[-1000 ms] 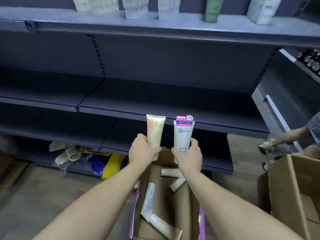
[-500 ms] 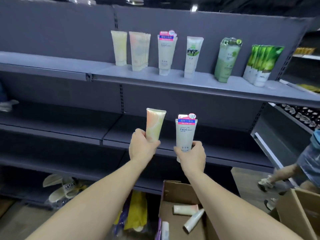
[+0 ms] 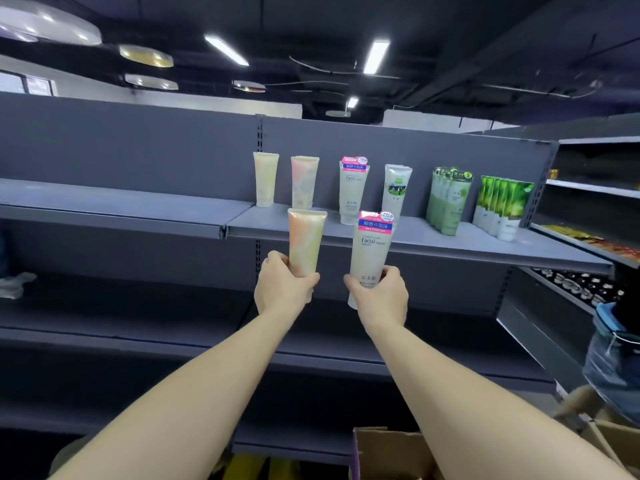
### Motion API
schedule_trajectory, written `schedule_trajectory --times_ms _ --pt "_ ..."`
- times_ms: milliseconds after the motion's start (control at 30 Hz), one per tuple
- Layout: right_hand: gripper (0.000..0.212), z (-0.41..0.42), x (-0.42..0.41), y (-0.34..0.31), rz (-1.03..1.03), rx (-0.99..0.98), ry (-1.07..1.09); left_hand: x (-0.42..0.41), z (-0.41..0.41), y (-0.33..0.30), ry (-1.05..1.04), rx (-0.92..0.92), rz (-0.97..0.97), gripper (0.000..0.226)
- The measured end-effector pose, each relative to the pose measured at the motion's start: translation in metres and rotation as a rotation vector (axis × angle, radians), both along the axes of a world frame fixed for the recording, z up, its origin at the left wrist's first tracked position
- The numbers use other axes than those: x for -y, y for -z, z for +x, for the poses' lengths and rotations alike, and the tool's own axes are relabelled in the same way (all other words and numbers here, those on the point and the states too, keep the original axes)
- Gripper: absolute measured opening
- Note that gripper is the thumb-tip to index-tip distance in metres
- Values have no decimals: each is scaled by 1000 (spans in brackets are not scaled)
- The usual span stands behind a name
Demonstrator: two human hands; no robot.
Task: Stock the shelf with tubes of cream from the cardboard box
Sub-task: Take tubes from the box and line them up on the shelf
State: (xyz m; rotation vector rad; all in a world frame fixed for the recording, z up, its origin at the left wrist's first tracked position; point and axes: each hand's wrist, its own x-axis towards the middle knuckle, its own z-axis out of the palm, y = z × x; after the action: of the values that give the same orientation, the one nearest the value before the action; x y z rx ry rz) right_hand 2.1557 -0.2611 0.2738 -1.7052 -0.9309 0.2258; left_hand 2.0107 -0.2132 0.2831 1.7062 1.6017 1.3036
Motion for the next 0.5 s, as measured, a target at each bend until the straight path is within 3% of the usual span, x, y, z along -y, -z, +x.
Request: schedule_trajectory --times_ms 500 --pt "55 4 -62 -50 44 38 25 -49 -19 -45 -25 43 49 46"
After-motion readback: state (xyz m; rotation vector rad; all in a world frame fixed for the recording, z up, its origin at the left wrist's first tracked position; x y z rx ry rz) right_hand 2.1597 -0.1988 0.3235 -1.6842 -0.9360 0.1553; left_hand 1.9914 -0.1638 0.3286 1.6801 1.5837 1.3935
